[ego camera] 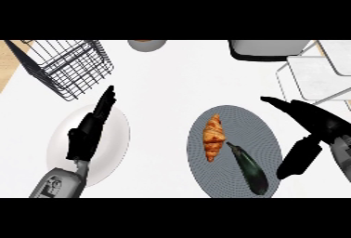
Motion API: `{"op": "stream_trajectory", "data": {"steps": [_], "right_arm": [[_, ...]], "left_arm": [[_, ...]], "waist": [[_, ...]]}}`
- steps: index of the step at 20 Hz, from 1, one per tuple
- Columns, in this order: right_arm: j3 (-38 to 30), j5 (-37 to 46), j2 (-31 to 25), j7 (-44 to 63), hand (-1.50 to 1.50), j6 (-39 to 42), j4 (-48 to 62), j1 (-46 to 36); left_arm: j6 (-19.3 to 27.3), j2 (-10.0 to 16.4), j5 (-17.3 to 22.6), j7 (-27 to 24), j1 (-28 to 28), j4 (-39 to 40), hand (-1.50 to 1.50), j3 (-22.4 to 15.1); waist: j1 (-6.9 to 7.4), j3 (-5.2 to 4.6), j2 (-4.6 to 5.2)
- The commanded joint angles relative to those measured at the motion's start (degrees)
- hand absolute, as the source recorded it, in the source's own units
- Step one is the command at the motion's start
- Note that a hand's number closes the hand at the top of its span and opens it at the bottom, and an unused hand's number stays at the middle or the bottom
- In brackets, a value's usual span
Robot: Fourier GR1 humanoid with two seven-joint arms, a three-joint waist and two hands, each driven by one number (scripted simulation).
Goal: Pick the eggplant from the placemat and place it in the tiered shelf
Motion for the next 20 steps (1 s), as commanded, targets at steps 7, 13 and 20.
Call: {"op": "stream_trajectory", "data": {"steps": [7, 13, 20], "right_arm": [[-2.0, 6.1, 8.3, 10.0, -1.5, 2.9, -9.4, 2.6], [-1.7, 12.1, 13.5, 9.0, -1.5, 2.5, -6.2, 3.2], [0.5, 17.6, 15.9, 5.3, -1.5, 1.9, -3.1, 6.1]], "left_arm": [[-4.1, -1.3, -1.9, 3.2, 0.0, -1.6, 0.0, 4.5], [-5.2, -3.7, -4.7, 0.2, -3.3, 3.9, 0.0, 6.4], [-7.4, -3.2, -3.6, 2.4, -3.8, 1.9, 0.0, 9.4]], "waist": [[-0.16, 0.02, 0.0], [-0.22, 0.02, 0.1], [-0.05, 0.04, 0.1]]}}
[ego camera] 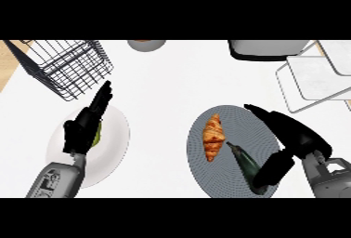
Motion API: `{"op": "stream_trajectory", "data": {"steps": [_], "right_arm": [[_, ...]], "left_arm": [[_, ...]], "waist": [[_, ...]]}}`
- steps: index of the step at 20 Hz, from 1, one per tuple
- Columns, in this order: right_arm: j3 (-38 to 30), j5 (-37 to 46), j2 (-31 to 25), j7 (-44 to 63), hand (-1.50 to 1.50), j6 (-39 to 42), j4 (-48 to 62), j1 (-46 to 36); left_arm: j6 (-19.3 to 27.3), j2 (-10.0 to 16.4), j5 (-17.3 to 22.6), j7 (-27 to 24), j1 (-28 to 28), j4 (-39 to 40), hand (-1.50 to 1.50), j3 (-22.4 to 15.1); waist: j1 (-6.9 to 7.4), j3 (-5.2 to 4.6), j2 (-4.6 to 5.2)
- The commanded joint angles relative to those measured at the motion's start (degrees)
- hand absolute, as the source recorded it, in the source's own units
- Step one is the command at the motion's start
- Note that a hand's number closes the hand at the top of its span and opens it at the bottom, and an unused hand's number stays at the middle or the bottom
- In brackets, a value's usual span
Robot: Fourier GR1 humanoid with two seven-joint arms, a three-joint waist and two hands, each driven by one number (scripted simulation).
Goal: Pick the eggplant from the placemat and place it in the tiered shelf
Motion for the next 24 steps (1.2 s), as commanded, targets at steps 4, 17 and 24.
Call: {"op": "stream_trajectory", "data": {"steps": [4, 17, 24], "right_arm": [[1.0, 6.3, 5.6, 2.4, -1.5, 0.9, 4.1, -0.7], [0.1, 12.3, 7.8, -1.1, -1.5, 6.0, 9.1, 0.2], [0.8, 19.6, 11.3, -3.5, -1.5, 4.8, 6.0, 6.7]], "left_arm": [[0.4, -3.2, -3.2, -1.0, -0.8, 1.9, 0.0, 0.1], [-1.0, -4.3, -5.2, 0.1, 2.7, -2.2, 0.0, 1.9], [-2.8, -5.8, -6.4, 0.6, 0.1, 0.0, 0.0, 3.8]], "waist": [[0.08, 0.02, 0.05], [0.26, 0.03, 0.03], [-0.06, 0.02, 0.0]]}}
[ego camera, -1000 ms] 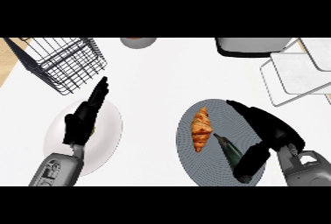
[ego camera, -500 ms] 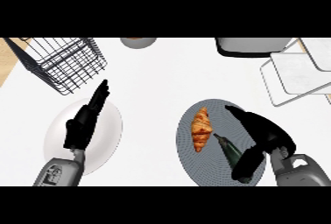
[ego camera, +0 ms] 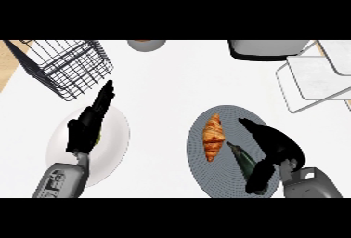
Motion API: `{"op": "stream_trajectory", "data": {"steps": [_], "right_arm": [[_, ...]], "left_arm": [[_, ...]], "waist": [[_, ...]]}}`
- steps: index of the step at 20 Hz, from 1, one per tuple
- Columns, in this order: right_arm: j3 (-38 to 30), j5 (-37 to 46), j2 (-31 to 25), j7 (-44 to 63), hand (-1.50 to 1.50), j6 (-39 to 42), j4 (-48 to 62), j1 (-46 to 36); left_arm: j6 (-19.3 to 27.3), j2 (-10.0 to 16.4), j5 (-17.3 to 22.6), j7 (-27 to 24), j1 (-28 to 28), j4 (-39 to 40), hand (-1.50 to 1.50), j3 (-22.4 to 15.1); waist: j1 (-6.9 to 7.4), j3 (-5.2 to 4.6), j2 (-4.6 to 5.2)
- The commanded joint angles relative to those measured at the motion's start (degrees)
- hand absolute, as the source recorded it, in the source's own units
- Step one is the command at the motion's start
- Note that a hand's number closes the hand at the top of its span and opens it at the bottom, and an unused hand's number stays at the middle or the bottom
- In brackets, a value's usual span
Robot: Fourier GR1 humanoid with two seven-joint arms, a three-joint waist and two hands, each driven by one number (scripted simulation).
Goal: Pick the eggplant from the placemat and place it in the tiered shelf
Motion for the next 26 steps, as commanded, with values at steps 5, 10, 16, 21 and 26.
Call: {"op": "stream_trajectory", "data": {"steps": [5, 10, 16, 21, 26], "right_arm": [[-4.0, 3.3, 2.2, -0.4, -1.5, 4.4, 2.2, -1.0], [-3.6, 8.8, 3.0, -8.8, -1.5, 0.4, 9.2, 1.1], [-3.9, 11.1, 5.0, -11.0, -1.5, 1.0, 11.6, 0.8], [-2.2, 14.2, 7.0, -9.8, -1.5, 1.3, 6.7, 6.7], [-1.9, 15.1, 4.2, -14.7, 1.5, 5.0, 9.5, 6.4]], "left_arm": [[-1.4, -0.8, -1.9, 2.8, 0.4, -3.2, 0.0, 0.8], [-2.5, -0.7, -1.3, -0.9, 3.7, -3.4, 0.0, 2.8], [-3.6, -1.1, -1.5, 0.6, -3.3, 2.1, 0.0, 5.4], [-4.0, -2.7, -3.0, 4.6, 2.9, -6.4, 0.0, 2.5], [-4.2, -2.9, -3.2, 2.0, 0.2, -1.8, 0.0, 4.1]], "waist": [[0.09, 0.0, -0.01], [0.14, 0.0, 0.01], [-0.01, 0.0, 0.08], [0.05, 0.0, -0.05], [-0.05, 0.0, 0.0]]}}
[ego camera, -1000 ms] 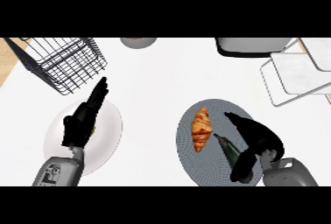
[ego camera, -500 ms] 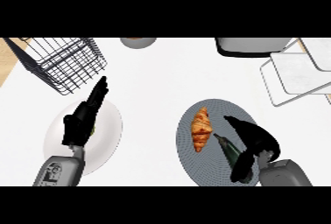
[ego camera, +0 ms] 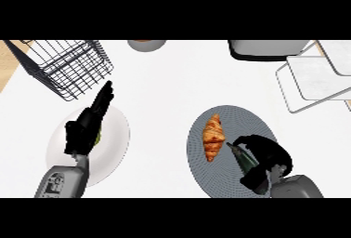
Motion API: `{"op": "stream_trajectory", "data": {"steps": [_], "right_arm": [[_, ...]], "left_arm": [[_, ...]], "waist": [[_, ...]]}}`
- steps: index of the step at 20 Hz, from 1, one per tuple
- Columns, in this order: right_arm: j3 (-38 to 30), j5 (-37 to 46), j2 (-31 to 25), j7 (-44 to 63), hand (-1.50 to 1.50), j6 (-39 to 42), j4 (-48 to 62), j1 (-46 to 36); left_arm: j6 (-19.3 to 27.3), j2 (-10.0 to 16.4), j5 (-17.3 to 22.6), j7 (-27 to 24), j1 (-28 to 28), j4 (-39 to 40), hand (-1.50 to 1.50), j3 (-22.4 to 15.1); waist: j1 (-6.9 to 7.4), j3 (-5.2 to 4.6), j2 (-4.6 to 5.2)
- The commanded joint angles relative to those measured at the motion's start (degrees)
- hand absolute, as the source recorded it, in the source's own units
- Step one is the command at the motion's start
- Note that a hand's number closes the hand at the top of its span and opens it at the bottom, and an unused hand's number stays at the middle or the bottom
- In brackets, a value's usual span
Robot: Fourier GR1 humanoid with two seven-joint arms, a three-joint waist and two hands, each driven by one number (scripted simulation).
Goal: Pick the eggplant from the placemat and place it in the tiered shelf
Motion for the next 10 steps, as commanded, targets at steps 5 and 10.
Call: {"op": "stream_trajectory", "data": {"steps": [5, 10], "right_arm": [[5.3, 6.7, -2.4, -8.4, 1.5, -3.3, -2.7, 6.4], [2.7, 10.2, -1.3, -8.0, 1.5, -10.9, -6.7, 5.6]], "left_arm": [[-0.7, -0.1, -0.6, 3.2, 0.7, -4.7, 0.0, -0.3], [-1.1, 0.5, 0.0, -0.8, 1.1, -0.2, 0.0, 1.9]], "waist": [[-0.11, 0.05, 0.01], [-0.42, 0.04, 0.0]]}}
